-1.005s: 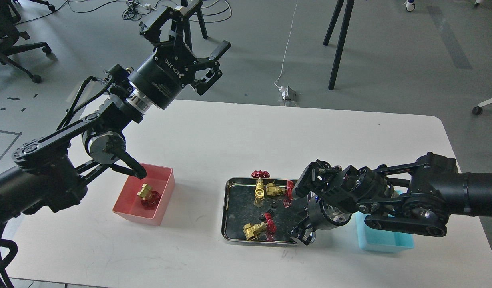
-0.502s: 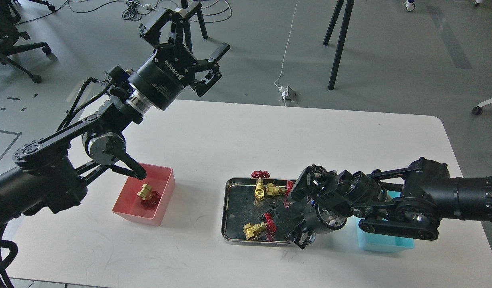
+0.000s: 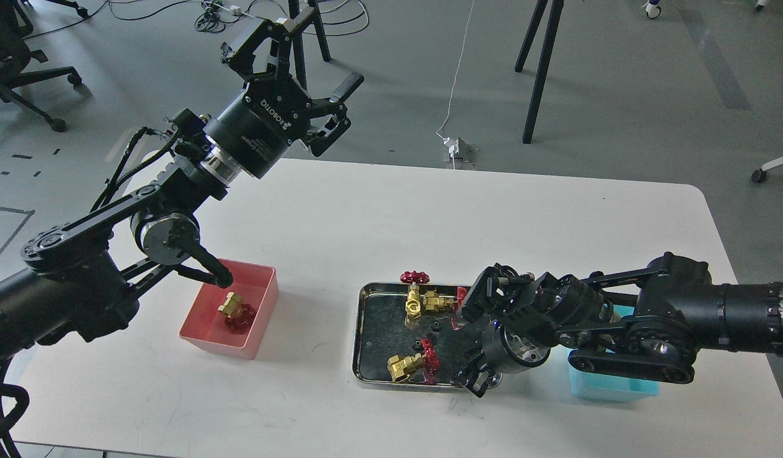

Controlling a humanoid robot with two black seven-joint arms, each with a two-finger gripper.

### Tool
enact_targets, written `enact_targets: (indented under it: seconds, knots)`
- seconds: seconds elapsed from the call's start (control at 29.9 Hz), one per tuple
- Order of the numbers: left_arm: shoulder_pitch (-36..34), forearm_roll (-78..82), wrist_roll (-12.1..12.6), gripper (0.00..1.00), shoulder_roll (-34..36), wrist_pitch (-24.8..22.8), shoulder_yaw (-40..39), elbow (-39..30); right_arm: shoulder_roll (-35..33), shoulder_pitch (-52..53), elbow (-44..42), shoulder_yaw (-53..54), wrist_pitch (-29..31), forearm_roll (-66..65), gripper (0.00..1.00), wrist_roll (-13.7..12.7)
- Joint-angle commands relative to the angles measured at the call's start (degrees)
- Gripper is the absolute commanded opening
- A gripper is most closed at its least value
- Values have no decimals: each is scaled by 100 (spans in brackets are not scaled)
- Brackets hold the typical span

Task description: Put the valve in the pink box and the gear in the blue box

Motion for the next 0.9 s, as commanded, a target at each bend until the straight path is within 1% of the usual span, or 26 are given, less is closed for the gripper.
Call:
enact_targets:
  seconds: [0.0, 0.13, 0.33, 0.47, 0.67, 0.87]
  knots:
    - [0, 0, 0, 91, -2, 0, 0, 0, 1, -26, 0, -1, 0, -1, 38, -8]
    - [0, 0, 0, 92, -11, 0, 0, 43, 1, -26, 0, -1, 0, -1, 35, 0]
    - [0, 0, 0, 92, -46, 0, 0, 61, -17, -26, 9, -1, 0, 8, 18, 1]
    - [0, 0, 0, 92, -99, 0, 0, 96, -61, -9, 17, 7, 0, 8, 12, 9]
    - [18, 0, 0, 92, -108, 0, -9, 96, -175, 166, 122, 341, 0, 61, 9, 18]
    - [18, 0, 0, 92, -204, 0, -61, 96, -1140, 781, 526, 605, 0, 105, 9, 36]
